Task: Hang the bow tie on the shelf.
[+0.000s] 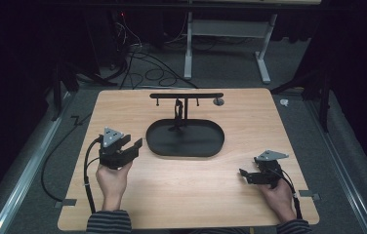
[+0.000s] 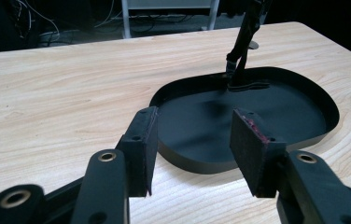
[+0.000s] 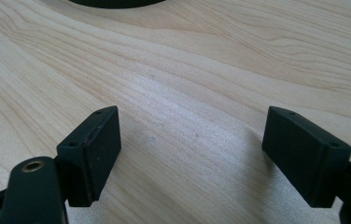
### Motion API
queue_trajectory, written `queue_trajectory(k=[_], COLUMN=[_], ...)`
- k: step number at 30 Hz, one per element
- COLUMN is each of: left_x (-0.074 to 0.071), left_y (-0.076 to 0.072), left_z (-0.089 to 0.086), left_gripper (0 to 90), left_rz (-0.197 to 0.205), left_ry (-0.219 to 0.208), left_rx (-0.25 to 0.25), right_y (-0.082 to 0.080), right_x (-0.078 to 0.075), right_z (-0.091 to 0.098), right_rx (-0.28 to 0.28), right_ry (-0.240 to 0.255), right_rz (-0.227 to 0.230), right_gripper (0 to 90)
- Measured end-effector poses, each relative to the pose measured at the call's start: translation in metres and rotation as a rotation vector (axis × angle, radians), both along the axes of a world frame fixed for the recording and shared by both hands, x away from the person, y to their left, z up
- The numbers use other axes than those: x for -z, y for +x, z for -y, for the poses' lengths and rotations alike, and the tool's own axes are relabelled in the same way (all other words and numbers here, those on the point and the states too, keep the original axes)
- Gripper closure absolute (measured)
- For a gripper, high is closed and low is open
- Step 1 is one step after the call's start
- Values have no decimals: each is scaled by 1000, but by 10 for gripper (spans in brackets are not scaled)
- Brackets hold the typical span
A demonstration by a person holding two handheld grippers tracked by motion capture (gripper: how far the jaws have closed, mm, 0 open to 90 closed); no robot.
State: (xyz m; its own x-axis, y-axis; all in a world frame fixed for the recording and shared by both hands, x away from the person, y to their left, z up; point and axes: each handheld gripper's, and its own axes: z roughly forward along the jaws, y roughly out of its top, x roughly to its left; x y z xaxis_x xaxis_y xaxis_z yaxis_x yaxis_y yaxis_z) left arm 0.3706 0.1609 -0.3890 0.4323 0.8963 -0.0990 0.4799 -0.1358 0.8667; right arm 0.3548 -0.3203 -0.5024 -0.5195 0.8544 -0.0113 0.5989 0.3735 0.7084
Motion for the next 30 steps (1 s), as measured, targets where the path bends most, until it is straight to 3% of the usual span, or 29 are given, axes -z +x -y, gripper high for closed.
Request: queue_trajectory(k=[5,10,27,30], left_x=[1,-1,6,8], left_y=[-4,-7,-23,-25], left_z=[-3,-8,-13,-14], left_gripper=[523,522,517,512], left_rz=[-1,3,-1,-5], left_ry=[-9,-46,-52,-70], left_rx=[-3,1,-2,0], right_y=[0,0,0,0], right_x=[0,0,0,0], right_z=[0,0,0,0], right_rx=[0,0,0,0], right_ry=[0,0,0,0], right_rz=[0,0,0,0], right_gripper=[205,206,206,206])
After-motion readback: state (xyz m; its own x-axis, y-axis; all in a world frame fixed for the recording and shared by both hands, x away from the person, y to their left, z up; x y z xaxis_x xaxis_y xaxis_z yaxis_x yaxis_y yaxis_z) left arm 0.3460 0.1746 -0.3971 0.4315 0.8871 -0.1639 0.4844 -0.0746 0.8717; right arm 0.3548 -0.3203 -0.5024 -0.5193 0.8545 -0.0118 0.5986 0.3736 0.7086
